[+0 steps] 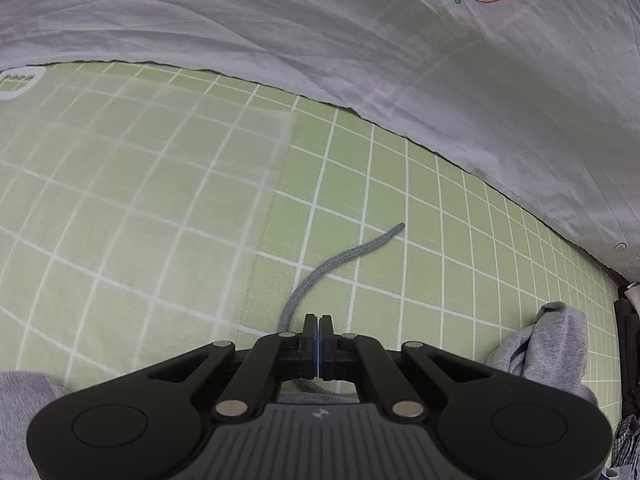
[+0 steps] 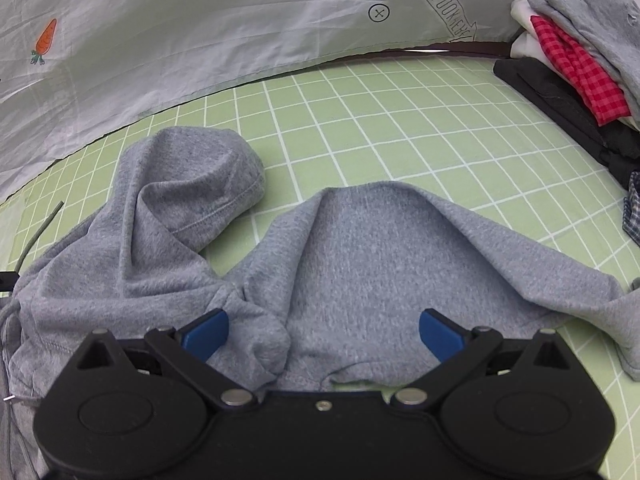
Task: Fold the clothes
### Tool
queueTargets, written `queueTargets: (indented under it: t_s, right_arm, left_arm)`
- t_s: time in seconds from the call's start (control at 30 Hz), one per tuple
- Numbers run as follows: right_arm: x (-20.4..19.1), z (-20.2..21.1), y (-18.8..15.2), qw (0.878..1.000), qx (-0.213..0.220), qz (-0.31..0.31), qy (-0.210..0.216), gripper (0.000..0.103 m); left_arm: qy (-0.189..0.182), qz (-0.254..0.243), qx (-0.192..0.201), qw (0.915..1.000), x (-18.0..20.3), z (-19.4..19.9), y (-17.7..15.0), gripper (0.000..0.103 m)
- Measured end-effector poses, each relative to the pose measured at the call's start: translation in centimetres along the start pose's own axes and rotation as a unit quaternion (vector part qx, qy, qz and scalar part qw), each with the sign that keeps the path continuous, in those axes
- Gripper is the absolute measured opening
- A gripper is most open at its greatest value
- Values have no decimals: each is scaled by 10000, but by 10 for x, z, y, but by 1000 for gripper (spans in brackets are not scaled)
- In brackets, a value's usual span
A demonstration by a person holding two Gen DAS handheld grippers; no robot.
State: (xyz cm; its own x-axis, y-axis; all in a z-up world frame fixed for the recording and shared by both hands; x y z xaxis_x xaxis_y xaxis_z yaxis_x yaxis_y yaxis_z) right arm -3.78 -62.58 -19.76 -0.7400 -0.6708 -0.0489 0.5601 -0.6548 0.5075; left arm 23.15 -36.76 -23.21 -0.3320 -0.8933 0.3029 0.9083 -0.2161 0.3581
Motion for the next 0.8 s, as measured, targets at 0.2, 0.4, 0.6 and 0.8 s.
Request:
queueTargets:
  t_s: [0.2,0.4,0.6,0.8]
  right_arm:
    - [2,11,-9,10000,0,83,-47,103]
    - [14,19,-42,9993,-298,-60,-231,103]
    - [55,23,-76,9929,-653,-715,-686,103]
    - [78,21,-94,9830,-835,-1393,-860,103]
  left_arm:
    - [211,-270,182,9992,2,9,5,16]
    - [351,-358,117,9987,-3,0,3,18]
    - [285,-509,226,9980,2,0,2,30]
    - [206,-528,308,9979,7,-1,0,39]
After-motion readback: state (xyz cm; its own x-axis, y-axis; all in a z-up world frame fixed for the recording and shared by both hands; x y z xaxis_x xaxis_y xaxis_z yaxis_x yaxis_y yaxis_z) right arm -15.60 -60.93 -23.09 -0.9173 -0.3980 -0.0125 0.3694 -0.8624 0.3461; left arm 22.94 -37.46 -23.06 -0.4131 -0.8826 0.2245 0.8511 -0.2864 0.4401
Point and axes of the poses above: each gripper's, at about its wrist camera, not at the fingertips, and z roughly against the way its jaws point, x to its right, y to its top, the point moved 9 cm from there along -z, roughly the way its jaws point, and after that the axes turned 2 degrees about -x, right-handed, at the moved point
